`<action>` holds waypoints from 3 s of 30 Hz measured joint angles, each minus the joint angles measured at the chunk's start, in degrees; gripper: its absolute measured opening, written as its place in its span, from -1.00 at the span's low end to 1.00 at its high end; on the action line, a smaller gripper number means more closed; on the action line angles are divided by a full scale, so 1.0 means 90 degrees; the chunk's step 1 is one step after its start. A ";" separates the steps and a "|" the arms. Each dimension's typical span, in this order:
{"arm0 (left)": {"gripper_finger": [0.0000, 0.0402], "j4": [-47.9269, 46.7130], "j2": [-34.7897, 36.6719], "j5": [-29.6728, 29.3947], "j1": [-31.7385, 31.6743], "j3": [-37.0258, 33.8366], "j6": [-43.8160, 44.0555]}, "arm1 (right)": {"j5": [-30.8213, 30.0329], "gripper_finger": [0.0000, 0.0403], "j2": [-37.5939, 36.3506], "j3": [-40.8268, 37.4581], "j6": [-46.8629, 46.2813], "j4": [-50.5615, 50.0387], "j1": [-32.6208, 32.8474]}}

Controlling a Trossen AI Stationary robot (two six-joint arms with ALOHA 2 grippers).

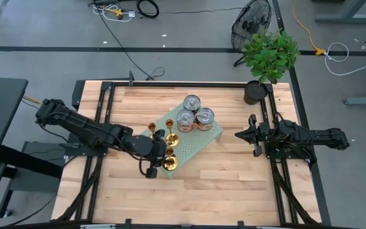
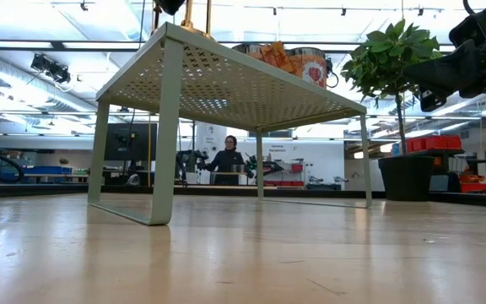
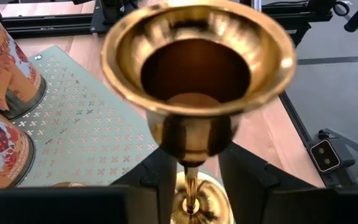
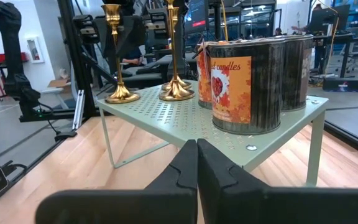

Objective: Pick & Place candle stick holders
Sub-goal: Put the gold candle holder on the shelf

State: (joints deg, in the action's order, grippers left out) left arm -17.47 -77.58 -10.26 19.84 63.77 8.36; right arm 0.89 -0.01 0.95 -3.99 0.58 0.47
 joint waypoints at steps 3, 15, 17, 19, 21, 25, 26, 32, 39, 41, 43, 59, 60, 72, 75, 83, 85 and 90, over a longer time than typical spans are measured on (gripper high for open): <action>-0.29 0.0000 -0.0001 0.0002 0.0005 0.0000 0.0002 | 0.0002 -0.99 0.0000 -0.0002 0.0000 0.0000 -0.0002; -0.11 -0.0481 -0.0002 0.0290 0.0002 0.0000 0.0116 | 0.0001 -0.99 0.0000 -0.0002 0.0000 0.0000 -0.0002; -0.11 -0.0597 -0.0002 0.0286 0.0002 0.0000 0.0122 | 0.0002 -0.99 0.0000 -0.0001 0.0000 0.0001 -0.0001; -0.11 -0.0686 -0.0002 0.0203 0.0000 0.0000 0.0114 | 0.0000 -0.99 0.0000 0.0000 0.0000 0.0001 -0.0002; -0.11 -0.0820 0.0023 0.0162 -0.0002 0.0000 0.0112 | 0.0002 -0.99 0.0000 0.0000 0.0000 0.0002 -0.0002; -0.11 -0.1025 0.0041 0.0163 0.0000 0.0000 0.0109 | 0.0001 -0.99 0.0000 0.0000 0.0001 0.0002 -0.0001; -0.11 -0.1070 0.0043 0.0182 0.0000 0.0000 0.0110 | 0.0002 -0.99 0.0000 -0.0001 0.0001 0.0002 0.0000; -0.11 -0.1324 0.0122 0.0269 0.0000 0.0002 0.0161 | 0.0002 -0.99 0.0000 0.0000 0.0002 0.0000 -0.0002; -0.11 -0.1583 0.0224 0.0289 0.0052 0.0026 0.0209 | 0.0000 -0.99 0.0000 0.0000 0.0000 0.0005 -0.0002; -0.11 -0.1836 0.0216 0.0288 0.0108 0.0119 0.0208 | 0.0000 -0.99 0.0000 -0.0002 0.0000 0.0004 -0.0001; -0.11 -0.1964 0.0216 0.0246 0.0151 0.0277 0.0148 | 0.0000 -0.99 0.0000 -0.0002 0.0002 0.0004 -0.0002; -0.11 -0.3208 0.0228 0.0205 0.0529 0.0908 0.0338 | 0.0001 -0.99 0.0000 -0.0001 0.0000 0.0002 -0.0001; -0.11 -0.3260 0.0242 0.0285 0.0595 0.0908 0.0411 | 0.0000 -0.99 0.0000 -0.0002 0.0001 0.0002 -0.0002; -0.11 -0.3296 0.0221 -0.0049 0.1609 0.0908 0.1052 | 0.0001 -0.99 0.0000 0.0000 0.0001 0.0002 0.0000; -0.11 -0.3245 0.0121 -0.0204 0.1797 0.0884 0.1027 | 0.0000 -0.99 0.0000 -0.0002 0.0001 0.0002 0.0000; -0.11 -0.2121 -0.0324 -0.0167 0.2242 0.0532 0.0920 | 0.0000 -0.99 0.0000 -0.0001 0.0001 0.0002 -0.0002; -0.12 -0.1750 -0.0430 -0.0238 0.2338 0.0493 0.0698 | 0.0000 -0.99 0.0000 -0.0001 0.0001 0.0002 -0.0001; -0.22 -0.1040 -0.0616 -0.1013 0.2587 0.0464 0.0010 | 0.0000 -0.99 0.0000 -0.0001 0.0001 0.0002 0.0000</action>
State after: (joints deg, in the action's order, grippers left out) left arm -26.83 -83.12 -19.38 43.12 67.94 8.45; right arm 0.89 -0.01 0.94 -3.98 0.60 0.47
